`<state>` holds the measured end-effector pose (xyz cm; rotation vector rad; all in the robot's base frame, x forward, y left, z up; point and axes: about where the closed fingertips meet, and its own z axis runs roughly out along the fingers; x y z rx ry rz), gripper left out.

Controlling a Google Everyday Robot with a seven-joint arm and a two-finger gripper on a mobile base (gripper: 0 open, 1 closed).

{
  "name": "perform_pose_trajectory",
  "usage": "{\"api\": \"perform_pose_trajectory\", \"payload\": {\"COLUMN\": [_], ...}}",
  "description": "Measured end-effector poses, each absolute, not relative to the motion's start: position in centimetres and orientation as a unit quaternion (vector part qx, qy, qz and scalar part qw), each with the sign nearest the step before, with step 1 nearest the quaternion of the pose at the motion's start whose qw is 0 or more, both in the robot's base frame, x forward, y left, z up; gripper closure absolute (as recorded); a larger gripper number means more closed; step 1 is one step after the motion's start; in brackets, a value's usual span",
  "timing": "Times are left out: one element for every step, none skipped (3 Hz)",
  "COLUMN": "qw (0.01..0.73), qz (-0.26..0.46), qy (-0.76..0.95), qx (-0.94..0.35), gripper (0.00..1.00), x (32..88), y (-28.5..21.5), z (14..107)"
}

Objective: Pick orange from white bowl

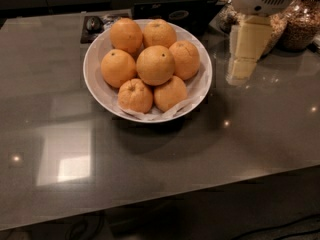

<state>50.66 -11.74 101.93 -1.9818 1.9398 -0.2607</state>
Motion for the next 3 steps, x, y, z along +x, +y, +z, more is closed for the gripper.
{"api": "perform_pose_trajectory", "payload": {"qw": [0.184, 0.186, 0.183], "qz": [-0.096, -0.107, -0.124], "qy": [0.681, 0.673, 0.65], "qx": [-0.702, -0.708, -0.727], "gripper": [0.0, 0.0, 0.0], "x": [50.9, 52.1, 54.2], "y": [-11.2, -9.4, -6.1], "z": [102.3, 102.1, 102.3]}}
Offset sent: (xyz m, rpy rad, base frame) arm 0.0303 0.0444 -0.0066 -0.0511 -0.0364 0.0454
